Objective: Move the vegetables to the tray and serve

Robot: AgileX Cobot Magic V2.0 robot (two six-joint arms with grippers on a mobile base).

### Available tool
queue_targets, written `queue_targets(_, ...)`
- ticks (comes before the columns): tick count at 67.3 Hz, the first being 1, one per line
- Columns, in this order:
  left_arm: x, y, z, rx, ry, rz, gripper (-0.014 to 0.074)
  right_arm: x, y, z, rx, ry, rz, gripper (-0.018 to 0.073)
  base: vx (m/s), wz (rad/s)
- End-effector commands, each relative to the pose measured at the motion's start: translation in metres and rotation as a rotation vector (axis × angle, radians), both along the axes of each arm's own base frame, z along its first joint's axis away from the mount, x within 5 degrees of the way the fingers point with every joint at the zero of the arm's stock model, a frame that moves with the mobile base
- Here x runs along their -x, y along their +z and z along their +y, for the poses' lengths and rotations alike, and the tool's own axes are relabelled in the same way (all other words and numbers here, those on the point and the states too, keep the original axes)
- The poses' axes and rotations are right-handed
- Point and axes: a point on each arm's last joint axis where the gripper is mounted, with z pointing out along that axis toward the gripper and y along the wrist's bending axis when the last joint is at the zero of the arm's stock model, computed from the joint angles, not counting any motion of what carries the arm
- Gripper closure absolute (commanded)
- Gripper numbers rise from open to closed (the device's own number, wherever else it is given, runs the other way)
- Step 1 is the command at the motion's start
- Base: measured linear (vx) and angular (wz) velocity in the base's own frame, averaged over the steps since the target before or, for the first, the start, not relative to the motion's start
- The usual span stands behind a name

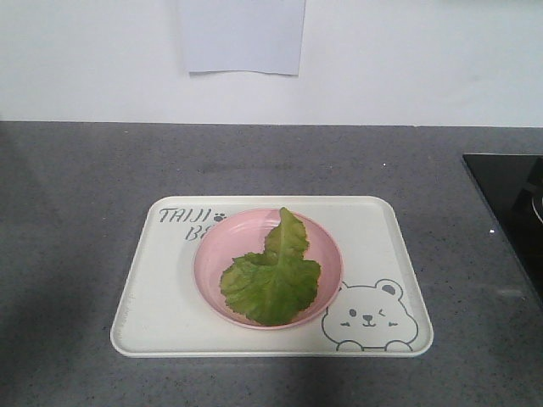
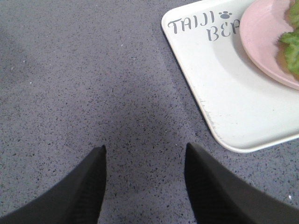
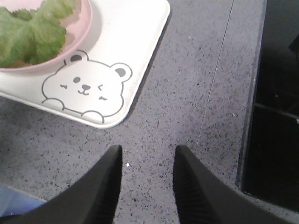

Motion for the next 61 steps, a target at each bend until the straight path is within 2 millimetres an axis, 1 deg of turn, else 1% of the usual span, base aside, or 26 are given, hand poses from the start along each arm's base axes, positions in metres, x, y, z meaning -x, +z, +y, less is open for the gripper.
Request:
queue_targets(1,-0.0033,0.0108,-0.0022,0.032,-0.009,-0.087,0.0262,-0.0026,0.0122,-0.0001,-0.002,0.004,-0.094,0.0333,0.00,0.00)
queue_targets(11,-0.0034,0.0110,-0.0023,0.033,-0.010,-0.089,0.0390,-0.0025,0.0120,-0.0001,-0.001,0.004,-0.091,0.0423,0.00,0.00)
queue_targets(21,-0.0034,0.0110,-0.0023,0.033,-0.010,-0.089,0.0531,-0.0025,0.0121,0.0004,-0.009,0.006,-0.091,0.0540,0.00,0.00)
queue_targets(25,-0.0036,0.0113,-0.0024,0.034,-0.010,-0.093,0.0578,-0.0025,0.0122,0.0004,-0.008,0.006,-0.092,0.0573,0.00,0.00)
queue_targets(28,-0.0041,0.0120,-0.0027,0.037,-0.012,-0.103,0.0606,-0.0025,0.0122,0.0002,-0.005,0.006,-0.093,0.0570,0.00,0.00)
queue_targets(61,-0.0045,0.0127,-0.0029,0.039,-0.013,-0.111,0.0603,0.0011,0.0075,0.0000,0.005,0.010,-0.028,0.0568,0.00,0.00)
